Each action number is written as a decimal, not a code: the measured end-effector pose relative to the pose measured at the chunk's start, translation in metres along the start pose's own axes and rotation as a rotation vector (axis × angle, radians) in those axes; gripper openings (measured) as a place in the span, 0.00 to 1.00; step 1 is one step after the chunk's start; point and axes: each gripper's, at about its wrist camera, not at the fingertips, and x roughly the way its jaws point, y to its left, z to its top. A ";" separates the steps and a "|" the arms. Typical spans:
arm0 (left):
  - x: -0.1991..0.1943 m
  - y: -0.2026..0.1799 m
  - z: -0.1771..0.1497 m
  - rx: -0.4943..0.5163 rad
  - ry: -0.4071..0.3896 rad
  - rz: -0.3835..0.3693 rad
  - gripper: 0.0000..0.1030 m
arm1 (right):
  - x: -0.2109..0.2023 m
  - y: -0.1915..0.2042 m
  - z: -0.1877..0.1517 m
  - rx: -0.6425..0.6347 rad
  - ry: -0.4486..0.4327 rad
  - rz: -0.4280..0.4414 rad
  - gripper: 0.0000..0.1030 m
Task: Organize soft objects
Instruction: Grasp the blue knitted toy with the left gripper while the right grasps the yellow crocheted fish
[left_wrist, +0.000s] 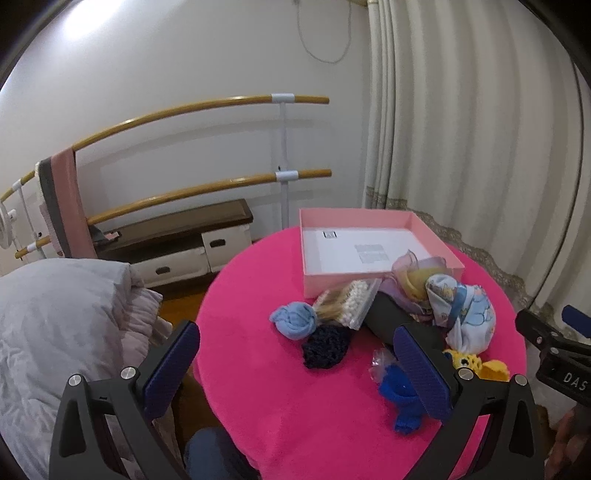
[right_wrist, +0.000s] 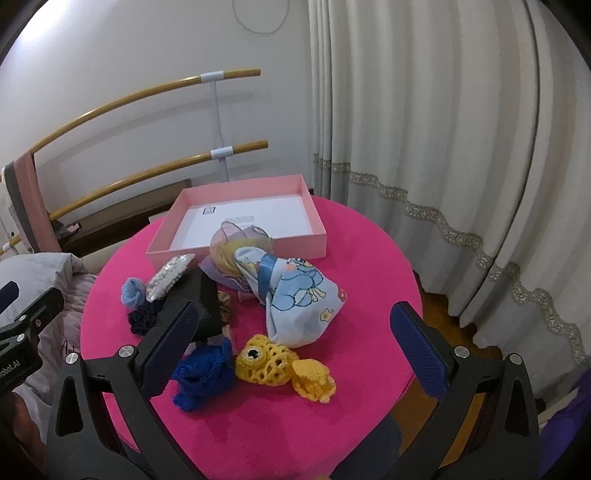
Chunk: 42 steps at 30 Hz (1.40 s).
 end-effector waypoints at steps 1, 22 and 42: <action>0.005 -0.002 -0.002 0.004 0.012 -0.007 1.00 | 0.004 -0.001 -0.002 -0.001 0.012 -0.004 1.00; 0.090 -0.066 -0.034 0.100 0.211 -0.144 1.00 | 0.065 -0.025 -0.040 -0.006 0.210 0.045 0.98; 0.154 -0.084 -0.054 0.112 0.293 -0.251 0.80 | 0.098 -0.023 -0.052 0.024 0.290 0.168 0.95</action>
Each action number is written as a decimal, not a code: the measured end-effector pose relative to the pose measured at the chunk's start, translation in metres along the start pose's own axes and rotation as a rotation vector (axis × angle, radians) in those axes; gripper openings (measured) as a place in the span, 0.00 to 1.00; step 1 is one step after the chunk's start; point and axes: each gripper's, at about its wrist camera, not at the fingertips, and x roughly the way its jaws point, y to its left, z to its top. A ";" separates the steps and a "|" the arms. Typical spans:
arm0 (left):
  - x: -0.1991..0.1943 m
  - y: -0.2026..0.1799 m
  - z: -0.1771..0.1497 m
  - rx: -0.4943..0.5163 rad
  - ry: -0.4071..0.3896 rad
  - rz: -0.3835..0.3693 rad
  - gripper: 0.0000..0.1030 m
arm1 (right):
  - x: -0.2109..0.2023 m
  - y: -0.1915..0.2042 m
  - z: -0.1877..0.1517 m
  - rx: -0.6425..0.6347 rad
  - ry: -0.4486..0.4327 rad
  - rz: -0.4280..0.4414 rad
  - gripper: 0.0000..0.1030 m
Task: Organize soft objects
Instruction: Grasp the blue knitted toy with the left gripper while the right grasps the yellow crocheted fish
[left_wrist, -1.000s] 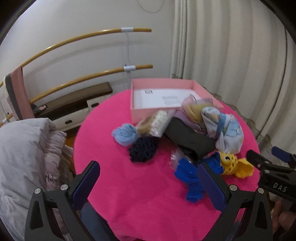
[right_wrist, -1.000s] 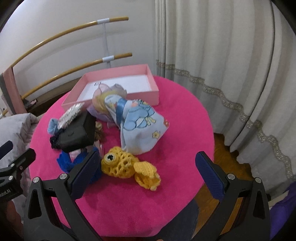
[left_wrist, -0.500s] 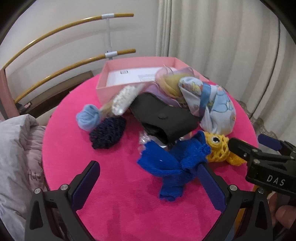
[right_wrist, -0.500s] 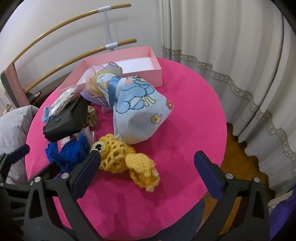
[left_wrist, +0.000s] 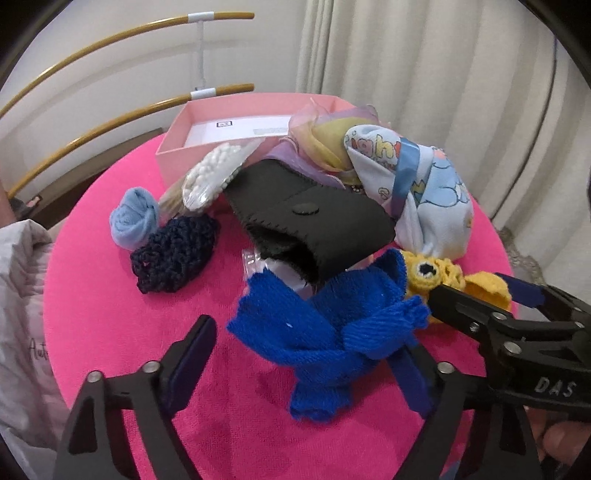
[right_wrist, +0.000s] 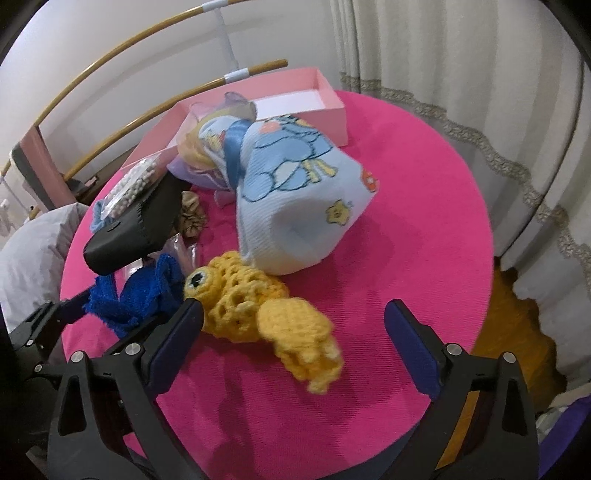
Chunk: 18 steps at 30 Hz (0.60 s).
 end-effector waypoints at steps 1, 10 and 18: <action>-0.001 0.003 -0.002 0.004 -0.003 -0.008 0.77 | 0.001 0.003 0.000 -0.006 0.003 0.005 0.94; -0.012 0.010 -0.011 0.031 -0.018 -0.004 0.75 | 0.014 0.017 -0.002 -0.014 0.011 -0.009 0.77; -0.016 0.012 -0.009 0.007 -0.011 -0.093 0.52 | 0.005 0.015 -0.007 -0.021 -0.005 -0.025 0.37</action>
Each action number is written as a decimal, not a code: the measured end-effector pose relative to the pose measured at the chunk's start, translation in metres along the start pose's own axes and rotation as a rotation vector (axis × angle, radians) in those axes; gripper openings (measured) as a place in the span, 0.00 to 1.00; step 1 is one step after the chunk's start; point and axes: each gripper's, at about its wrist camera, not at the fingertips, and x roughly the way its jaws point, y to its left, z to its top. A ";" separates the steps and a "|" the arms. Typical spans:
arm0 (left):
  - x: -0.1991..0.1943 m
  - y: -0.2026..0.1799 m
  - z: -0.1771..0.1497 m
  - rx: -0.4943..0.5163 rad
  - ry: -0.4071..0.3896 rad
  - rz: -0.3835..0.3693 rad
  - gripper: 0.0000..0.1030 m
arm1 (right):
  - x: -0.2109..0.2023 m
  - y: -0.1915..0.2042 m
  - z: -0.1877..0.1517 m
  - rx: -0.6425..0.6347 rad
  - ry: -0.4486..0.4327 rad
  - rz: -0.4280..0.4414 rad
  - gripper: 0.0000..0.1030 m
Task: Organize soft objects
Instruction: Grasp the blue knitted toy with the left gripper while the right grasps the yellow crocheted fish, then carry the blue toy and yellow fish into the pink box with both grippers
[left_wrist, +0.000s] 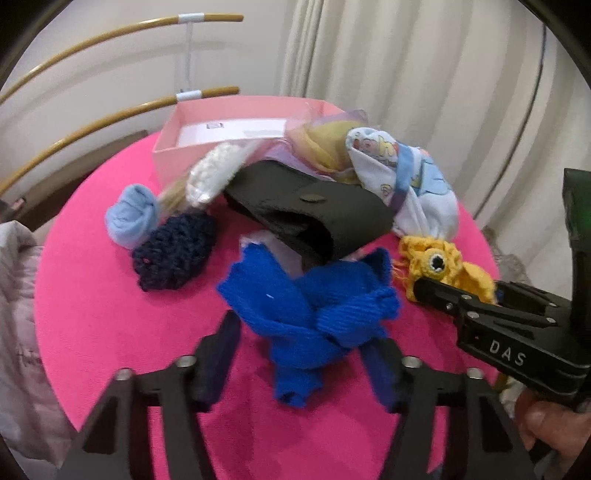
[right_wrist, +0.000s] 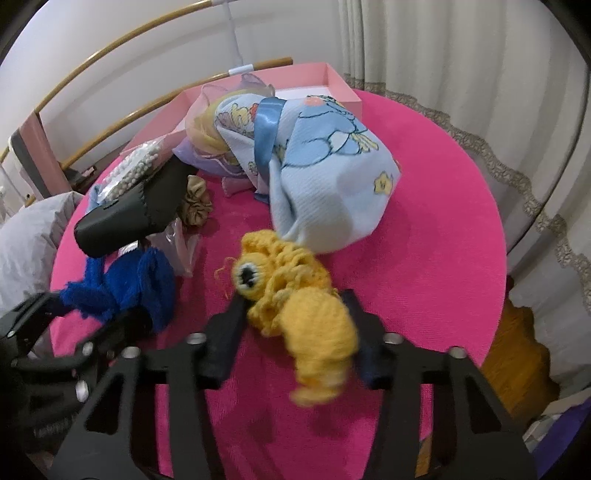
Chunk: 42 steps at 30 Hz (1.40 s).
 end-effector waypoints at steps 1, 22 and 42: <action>-0.001 0.000 -0.001 0.003 -0.001 -0.002 0.47 | -0.002 -0.001 -0.001 0.002 0.001 0.000 0.34; -0.020 0.016 -0.005 -0.021 -0.017 0.004 0.31 | -0.003 0.000 -0.002 -0.013 -0.003 0.019 0.28; -0.100 0.026 0.005 -0.016 -0.125 0.137 0.30 | -0.071 0.032 0.019 -0.091 -0.134 0.077 0.26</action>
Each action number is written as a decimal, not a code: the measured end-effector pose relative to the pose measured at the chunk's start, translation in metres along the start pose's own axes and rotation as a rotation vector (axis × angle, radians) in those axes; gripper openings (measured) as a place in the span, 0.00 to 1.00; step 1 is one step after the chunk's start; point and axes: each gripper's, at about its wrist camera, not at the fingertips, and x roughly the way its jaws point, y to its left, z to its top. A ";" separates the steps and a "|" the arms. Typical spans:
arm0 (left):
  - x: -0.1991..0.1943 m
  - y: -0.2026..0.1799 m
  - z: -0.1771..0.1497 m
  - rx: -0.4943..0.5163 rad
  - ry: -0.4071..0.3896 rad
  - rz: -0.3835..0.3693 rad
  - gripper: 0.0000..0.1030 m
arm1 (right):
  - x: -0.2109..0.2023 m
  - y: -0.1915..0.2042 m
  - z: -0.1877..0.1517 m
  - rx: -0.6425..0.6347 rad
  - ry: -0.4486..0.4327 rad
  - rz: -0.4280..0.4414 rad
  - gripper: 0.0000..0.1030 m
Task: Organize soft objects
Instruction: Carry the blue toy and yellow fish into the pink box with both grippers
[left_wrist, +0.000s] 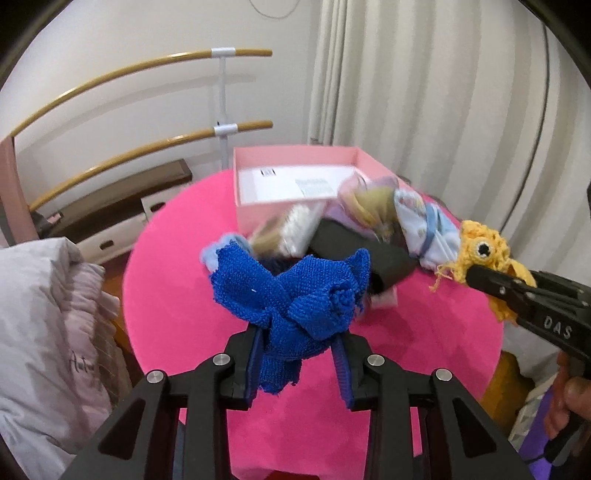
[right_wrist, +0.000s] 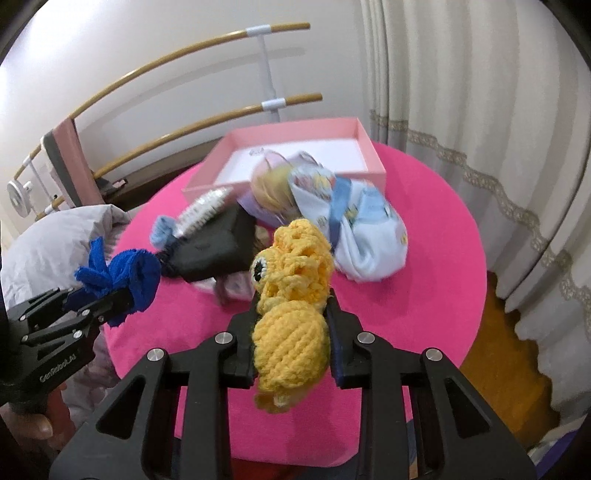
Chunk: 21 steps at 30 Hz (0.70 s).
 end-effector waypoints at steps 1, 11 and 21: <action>-0.003 0.001 0.005 -0.002 -0.011 0.007 0.30 | -0.001 0.003 0.005 -0.008 -0.008 0.005 0.26; -0.009 0.016 0.067 -0.059 -0.089 0.048 0.30 | -0.004 0.009 0.065 -0.042 -0.091 0.019 0.26; 0.037 0.024 0.157 -0.094 -0.121 0.042 0.30 | 0.028 -0.008 0.153 -0.029 -0.134 0.029 0.26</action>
